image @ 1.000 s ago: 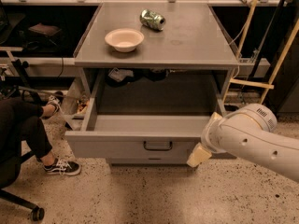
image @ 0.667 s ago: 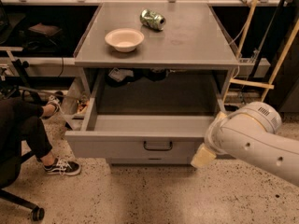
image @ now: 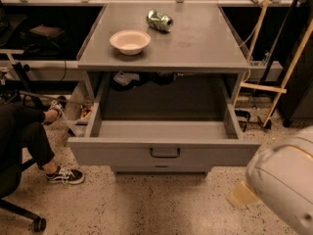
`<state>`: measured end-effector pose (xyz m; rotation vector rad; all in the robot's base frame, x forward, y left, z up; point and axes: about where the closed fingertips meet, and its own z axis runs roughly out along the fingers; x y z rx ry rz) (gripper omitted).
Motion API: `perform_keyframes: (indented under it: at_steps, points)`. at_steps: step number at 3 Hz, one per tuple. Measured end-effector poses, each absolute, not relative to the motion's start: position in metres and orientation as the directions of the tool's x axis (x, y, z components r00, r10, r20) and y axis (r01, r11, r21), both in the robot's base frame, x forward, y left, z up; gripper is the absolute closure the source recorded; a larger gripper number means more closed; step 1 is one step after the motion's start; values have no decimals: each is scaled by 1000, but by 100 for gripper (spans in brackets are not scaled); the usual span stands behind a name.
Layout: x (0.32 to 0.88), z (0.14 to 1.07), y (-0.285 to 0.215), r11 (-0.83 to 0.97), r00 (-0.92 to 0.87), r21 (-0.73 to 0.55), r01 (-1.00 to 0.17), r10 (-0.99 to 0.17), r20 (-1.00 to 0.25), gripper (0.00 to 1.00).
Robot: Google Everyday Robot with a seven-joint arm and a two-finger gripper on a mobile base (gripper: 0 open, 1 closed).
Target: Open top drawer
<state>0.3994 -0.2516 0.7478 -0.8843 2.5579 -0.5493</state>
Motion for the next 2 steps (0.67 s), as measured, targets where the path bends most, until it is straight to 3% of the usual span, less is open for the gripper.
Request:
perform_keyframes:
  at_steps: [1, 2]
  points:
    - [311, 787, -285, 820, -840, -476, -318, -477, -260, 0]
    - [286, 815, -281, 850, -854, -475, -227, -408, -322, 0]
